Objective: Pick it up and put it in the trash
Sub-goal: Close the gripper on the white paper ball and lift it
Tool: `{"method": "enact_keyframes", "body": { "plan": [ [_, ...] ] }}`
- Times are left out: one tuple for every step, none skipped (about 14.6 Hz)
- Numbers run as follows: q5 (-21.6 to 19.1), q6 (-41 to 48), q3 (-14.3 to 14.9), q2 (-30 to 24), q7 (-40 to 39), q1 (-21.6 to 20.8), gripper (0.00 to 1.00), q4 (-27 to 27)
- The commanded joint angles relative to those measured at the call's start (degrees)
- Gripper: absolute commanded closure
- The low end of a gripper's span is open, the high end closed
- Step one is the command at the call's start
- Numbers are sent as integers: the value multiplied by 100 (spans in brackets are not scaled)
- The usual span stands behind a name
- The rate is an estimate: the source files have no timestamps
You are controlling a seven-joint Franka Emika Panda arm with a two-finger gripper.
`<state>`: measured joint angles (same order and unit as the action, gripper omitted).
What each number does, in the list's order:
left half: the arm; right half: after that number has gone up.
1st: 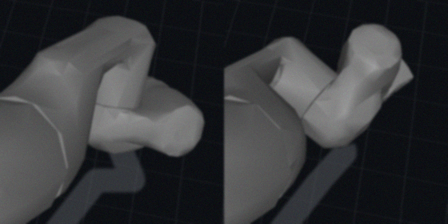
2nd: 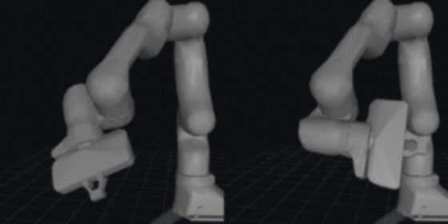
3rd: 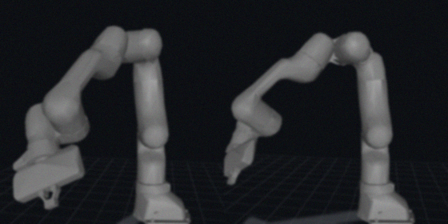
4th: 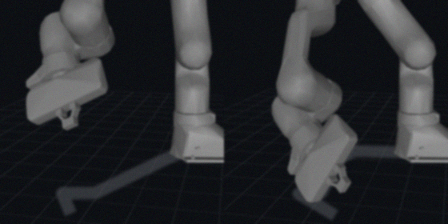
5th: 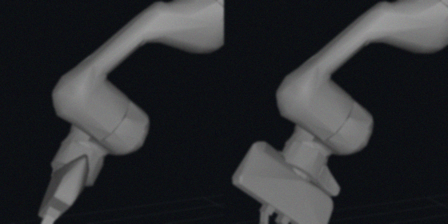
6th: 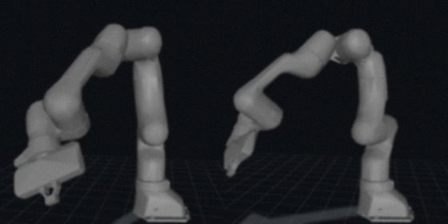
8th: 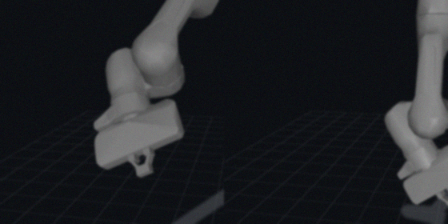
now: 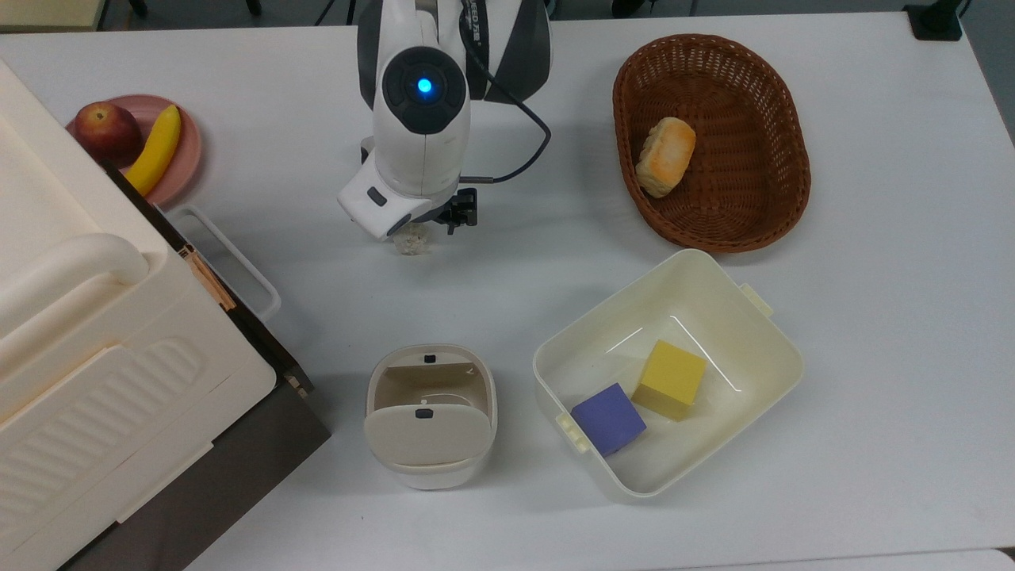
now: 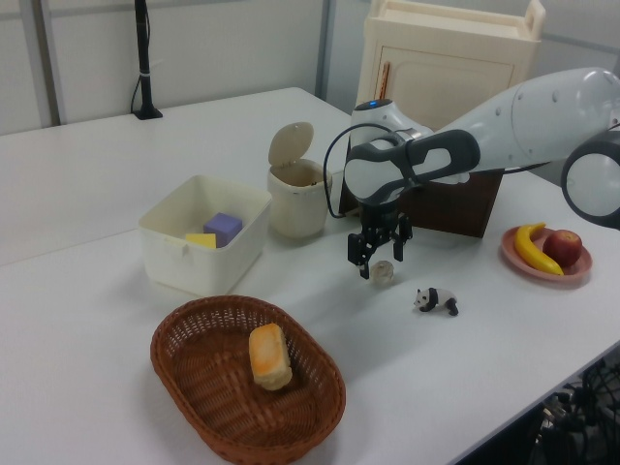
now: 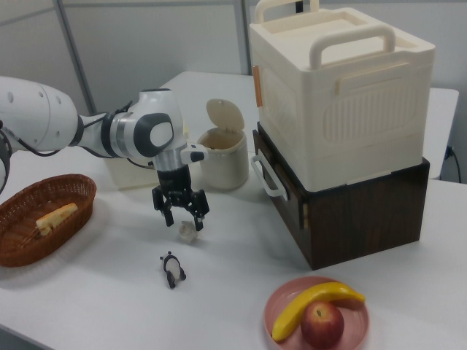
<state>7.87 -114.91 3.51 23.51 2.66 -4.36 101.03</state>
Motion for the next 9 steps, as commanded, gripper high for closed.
{"method": "enact_keyframes", "body": {
  "plan": [
    [188, -190, 27, 13, 95, -30, 8, 127],
    [345, -181, 27, 22, 103, -30, 39, 127],
    [373, -181, 27, 13, 104, -30, 71, 127],
    [382, -172, 27, 22, 104, -30, 83, 118],
    [382, -172, 27, 22, 95, -30, 86, 110],
    [399, -163, 27, 31, 86, -30, 85, 109],
    [399, -163, 27, 39, 95, -22, 85, 101],
    [399, -155, 27, 31, 103, -30, 84, 92],
    [391, -155, 27, 31, 121, -30, 84, 83]
  ]
}}
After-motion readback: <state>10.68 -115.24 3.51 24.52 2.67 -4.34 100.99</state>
